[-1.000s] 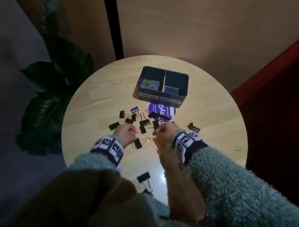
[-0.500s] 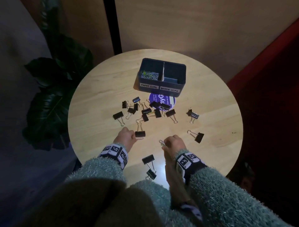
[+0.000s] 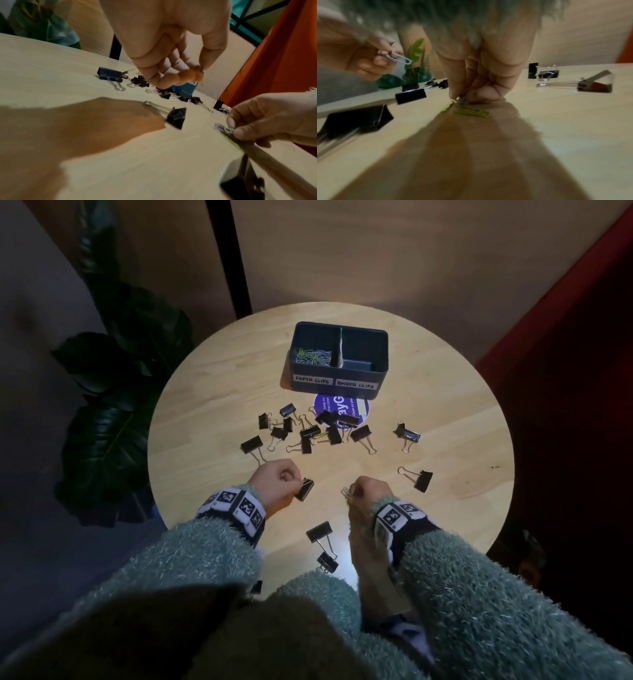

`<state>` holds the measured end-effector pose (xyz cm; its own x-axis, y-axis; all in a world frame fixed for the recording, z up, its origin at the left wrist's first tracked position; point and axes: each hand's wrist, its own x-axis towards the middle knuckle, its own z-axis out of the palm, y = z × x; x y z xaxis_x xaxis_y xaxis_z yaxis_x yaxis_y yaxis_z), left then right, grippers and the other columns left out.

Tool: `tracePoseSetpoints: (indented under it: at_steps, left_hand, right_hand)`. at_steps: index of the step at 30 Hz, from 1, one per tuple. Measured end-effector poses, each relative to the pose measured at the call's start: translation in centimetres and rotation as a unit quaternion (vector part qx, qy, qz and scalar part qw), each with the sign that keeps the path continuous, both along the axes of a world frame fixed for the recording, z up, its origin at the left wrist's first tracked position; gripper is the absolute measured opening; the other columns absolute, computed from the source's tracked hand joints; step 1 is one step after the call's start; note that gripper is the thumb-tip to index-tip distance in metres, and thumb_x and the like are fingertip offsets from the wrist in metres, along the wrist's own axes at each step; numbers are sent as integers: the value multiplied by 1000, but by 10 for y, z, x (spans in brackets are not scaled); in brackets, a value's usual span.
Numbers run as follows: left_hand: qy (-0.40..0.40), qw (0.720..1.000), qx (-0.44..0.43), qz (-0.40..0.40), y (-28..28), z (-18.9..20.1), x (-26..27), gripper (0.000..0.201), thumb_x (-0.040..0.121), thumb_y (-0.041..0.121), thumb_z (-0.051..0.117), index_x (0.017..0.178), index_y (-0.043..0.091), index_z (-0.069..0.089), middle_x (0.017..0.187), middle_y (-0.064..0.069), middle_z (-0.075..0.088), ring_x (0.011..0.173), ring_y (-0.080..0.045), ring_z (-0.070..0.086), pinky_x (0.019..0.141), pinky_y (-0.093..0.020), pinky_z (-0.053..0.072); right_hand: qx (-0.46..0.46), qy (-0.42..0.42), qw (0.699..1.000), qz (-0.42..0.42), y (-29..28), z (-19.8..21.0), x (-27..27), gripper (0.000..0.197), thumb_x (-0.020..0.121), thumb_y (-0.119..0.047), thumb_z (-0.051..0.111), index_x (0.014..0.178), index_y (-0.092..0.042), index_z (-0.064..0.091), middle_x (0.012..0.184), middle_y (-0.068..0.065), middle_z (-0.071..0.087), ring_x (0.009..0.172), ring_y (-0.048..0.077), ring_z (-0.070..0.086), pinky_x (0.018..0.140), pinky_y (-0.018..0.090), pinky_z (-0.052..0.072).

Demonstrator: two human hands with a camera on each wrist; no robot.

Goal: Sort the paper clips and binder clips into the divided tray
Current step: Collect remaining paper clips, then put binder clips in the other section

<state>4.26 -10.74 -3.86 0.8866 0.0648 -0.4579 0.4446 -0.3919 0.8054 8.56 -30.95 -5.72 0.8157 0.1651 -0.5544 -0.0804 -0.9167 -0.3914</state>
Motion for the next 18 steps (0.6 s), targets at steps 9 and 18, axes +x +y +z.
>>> tracePoseSetpoints:
  at_steps: [9, 18]
  left_hand:
    - [-17, 997, 69, 31, -12, 4, 47, 29, 95, 11, 50, 121, 17, 58, 103, -3, 63, 76, -15, 61, 64, -25, 55]
    - [-15, 963, 270, 20, -31, -8, 99, 17, 94, 12, 50, 102, 2, 62, 102, -15, 66, 97, -30, 62, 88, -40, 52]
  right_hand:
    - [81, 60, 989, -107, -28, 5, -7, 24, 85, -17, 67, 107, -10, 65, 110, 7, 67, 105, 23, 61, 98, 39, 48]
    - [-4, -10, 1000, 12, -1, -7, -21, 23, 92, -12, 56, 114, -4, 60, 113, 13, 64, 105, 26, 59, 92, 30, 46]
